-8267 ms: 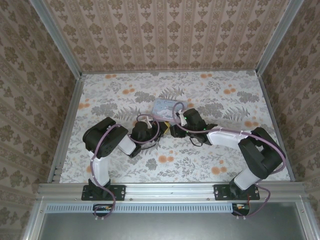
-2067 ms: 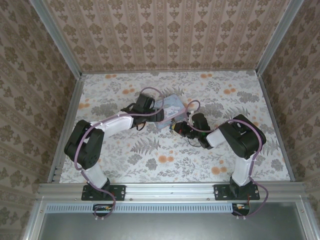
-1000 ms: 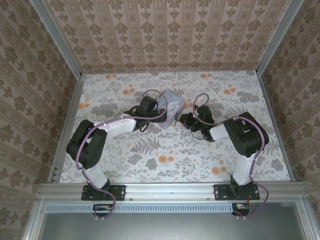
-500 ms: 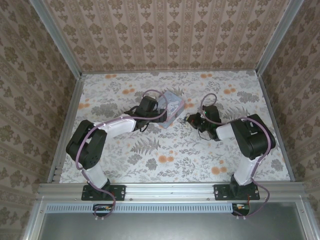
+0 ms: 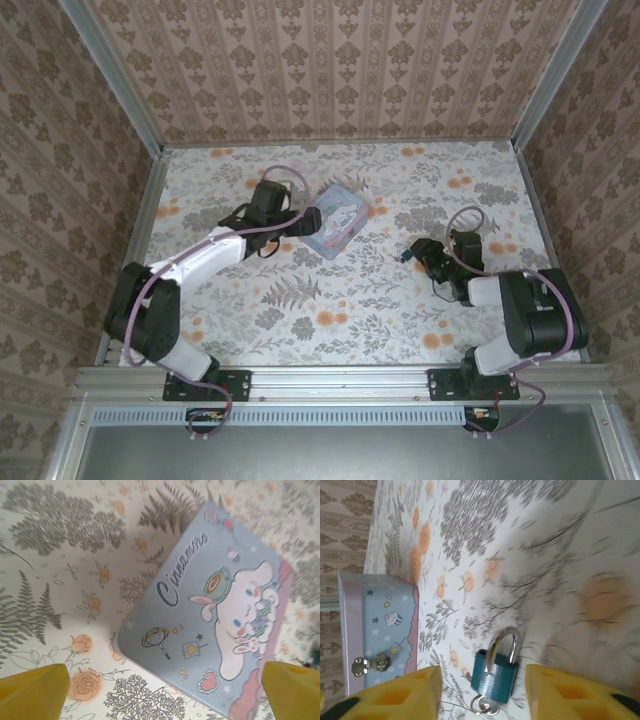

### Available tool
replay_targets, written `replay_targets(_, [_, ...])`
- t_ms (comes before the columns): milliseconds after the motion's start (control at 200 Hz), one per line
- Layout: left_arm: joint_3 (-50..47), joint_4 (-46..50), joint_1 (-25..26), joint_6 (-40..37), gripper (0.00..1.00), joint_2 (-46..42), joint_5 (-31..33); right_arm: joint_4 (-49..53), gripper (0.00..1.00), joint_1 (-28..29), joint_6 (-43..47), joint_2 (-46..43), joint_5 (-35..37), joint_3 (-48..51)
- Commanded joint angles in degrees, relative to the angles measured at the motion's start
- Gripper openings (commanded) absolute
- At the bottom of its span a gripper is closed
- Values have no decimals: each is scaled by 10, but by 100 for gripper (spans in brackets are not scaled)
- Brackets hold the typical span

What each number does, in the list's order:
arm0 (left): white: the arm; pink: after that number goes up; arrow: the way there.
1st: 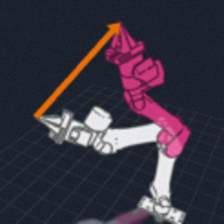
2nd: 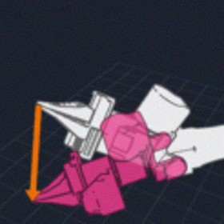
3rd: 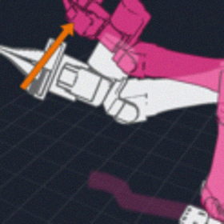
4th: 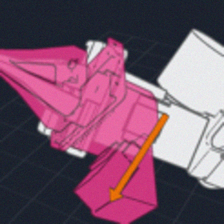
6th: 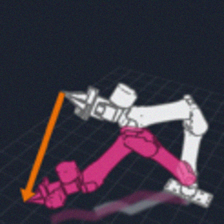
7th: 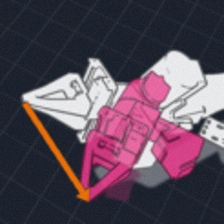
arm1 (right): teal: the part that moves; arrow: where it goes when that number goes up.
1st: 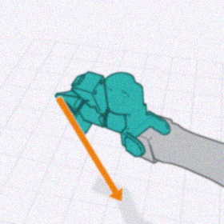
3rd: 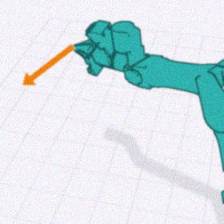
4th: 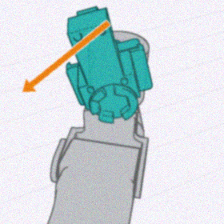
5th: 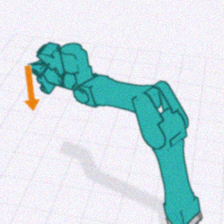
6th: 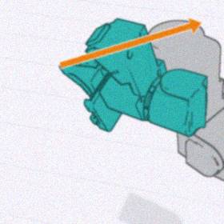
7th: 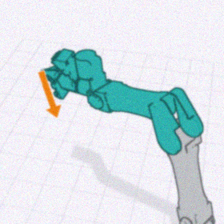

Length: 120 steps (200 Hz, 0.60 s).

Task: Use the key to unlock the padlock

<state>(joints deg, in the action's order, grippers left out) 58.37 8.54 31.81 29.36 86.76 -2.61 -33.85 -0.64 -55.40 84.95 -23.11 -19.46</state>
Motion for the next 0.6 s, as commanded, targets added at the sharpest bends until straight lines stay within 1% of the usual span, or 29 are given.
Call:
replay_targets(0, [-9, 20, -21, 16, 100, -47, -31, 77, 57, -31, 17, -65, -14, 16])
replay_targets(105, [-8, 35, -44, 8, 100, -91, -29, 151, 70, -49, 34, -148, -9, 4])
replay_targets(135, [-8, 42, -51, 3, 100, -104, -24, 176, 77, -52, 41, -172, -5, -4])
replay_targets(175, [-5, 52, -53, -4, 100, -121, -15, 209, 83, -55, 52, -203, 3, -17])
replay_targets(195, [-5, 55, -70, -8, 100, -129, -6, 226, 85, -57, 58, -217, 8, -25])
replay_targets(270, [-8, 68, -88, -23, 100, -161, 37, 281, 92, -60, 83, -264, 34, -57])
replay_targets(290, [-10, 68, -93, -27, 100, -170, 49, 294, 96, -61, 91, -273, 42, -64])
replay_targets(325, [-16, 67, -101, -33, 100, -186, 73, 314, 99, -62, 105, -287, 58, -81])
replay_targets(435, [-50, 33, -125, -72, 100, -238, 159, 357, 100, -63, 149, -301, 111, -132])
replay_targets(505, [-92, -26, -137, -121, 100, -274, 211, 359, 100, -63, 181, -295, 138, -154])
replay_targets(555, [-128, -74, -148, -156, 100, -298, 235, 353, 100, -63, 199, -288, 169, -163])
replay_targets(595, [-158, -112, -158, -183, 100, -315, 249, 330, 99, -63, 219, -285, 191, -158])
